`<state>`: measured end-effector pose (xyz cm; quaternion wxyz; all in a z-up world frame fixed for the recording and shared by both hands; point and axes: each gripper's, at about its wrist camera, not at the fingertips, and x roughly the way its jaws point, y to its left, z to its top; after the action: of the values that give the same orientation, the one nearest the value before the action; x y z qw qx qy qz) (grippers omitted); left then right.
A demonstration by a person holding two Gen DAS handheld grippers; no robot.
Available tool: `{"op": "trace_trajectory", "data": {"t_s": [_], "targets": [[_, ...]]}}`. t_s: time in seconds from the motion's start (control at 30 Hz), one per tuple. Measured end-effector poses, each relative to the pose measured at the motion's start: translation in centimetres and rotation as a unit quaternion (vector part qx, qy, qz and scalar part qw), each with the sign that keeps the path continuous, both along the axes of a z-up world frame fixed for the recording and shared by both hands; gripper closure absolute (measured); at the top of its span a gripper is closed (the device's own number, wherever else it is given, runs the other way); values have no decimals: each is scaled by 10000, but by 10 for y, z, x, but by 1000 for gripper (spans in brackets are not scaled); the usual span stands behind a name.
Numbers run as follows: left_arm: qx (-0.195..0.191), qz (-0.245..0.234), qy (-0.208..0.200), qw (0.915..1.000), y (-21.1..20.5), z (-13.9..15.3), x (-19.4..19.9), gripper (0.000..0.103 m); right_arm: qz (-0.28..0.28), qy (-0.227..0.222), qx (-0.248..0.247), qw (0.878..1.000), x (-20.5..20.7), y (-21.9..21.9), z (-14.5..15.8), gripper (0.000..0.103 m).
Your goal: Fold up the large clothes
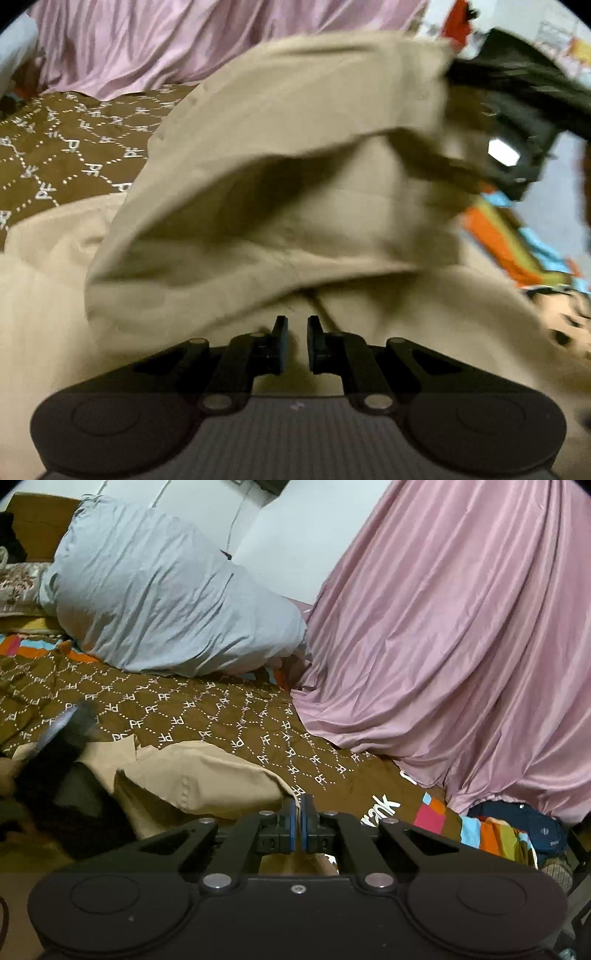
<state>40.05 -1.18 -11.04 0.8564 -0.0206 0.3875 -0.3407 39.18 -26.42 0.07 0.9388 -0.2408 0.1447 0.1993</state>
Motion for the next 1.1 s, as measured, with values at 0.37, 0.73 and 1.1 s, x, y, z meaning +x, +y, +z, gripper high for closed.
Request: {"op": "trace_trajectory", "data": {"t_s": [0.37, 0.73, 1.1], "targets": [[-15, -852, -496, 9951, -31, 17, 21, 93, -14, 66, 132, 9999, -10, -3, -3, 101], [2068, -75, -2041, 9568, -84, -28, 23, 95, -92, 34, 477, 9988, -14, -11, -1, 101], [1344, -598, -820, 9857, -11, -5, -50, 90, 114, 185, 619, 9978, -64, -7, -33, 101]]}}
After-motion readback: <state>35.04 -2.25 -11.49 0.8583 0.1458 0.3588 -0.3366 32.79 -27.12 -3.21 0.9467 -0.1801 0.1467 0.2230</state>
